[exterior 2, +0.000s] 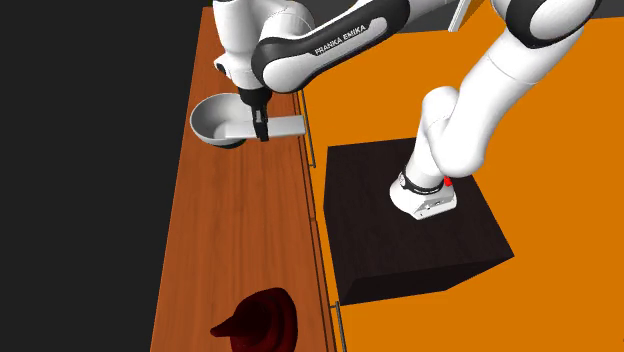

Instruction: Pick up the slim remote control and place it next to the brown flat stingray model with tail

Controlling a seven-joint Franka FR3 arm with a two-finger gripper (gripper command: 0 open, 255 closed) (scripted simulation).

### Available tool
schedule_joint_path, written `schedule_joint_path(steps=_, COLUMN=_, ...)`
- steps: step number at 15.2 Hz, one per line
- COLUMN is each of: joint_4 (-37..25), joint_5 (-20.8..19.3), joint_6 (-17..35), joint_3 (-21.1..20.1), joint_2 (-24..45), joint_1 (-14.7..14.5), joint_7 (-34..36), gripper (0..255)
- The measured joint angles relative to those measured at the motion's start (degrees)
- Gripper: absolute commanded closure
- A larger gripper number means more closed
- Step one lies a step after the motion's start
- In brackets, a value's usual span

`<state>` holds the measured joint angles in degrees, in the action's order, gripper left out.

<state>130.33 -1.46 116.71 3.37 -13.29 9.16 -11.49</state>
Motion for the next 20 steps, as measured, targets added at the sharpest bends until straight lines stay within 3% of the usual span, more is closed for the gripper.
schedule_joint_path(steps=9, joint_4=-2.9, joint_5=-1.3, joint_6=0.5, joint_3=7.4, joint_2=3.2, joint_1=5.1, joint_7=-11.9, gripper=255)
schedule_joint_path(steps=20, joint_4=1.0, joint_5=-0.7, joint_6=8.6, joint_3=8.1, joint_2=7.1, joint_1=5.4, joint_7=-13.0, gripper=255)
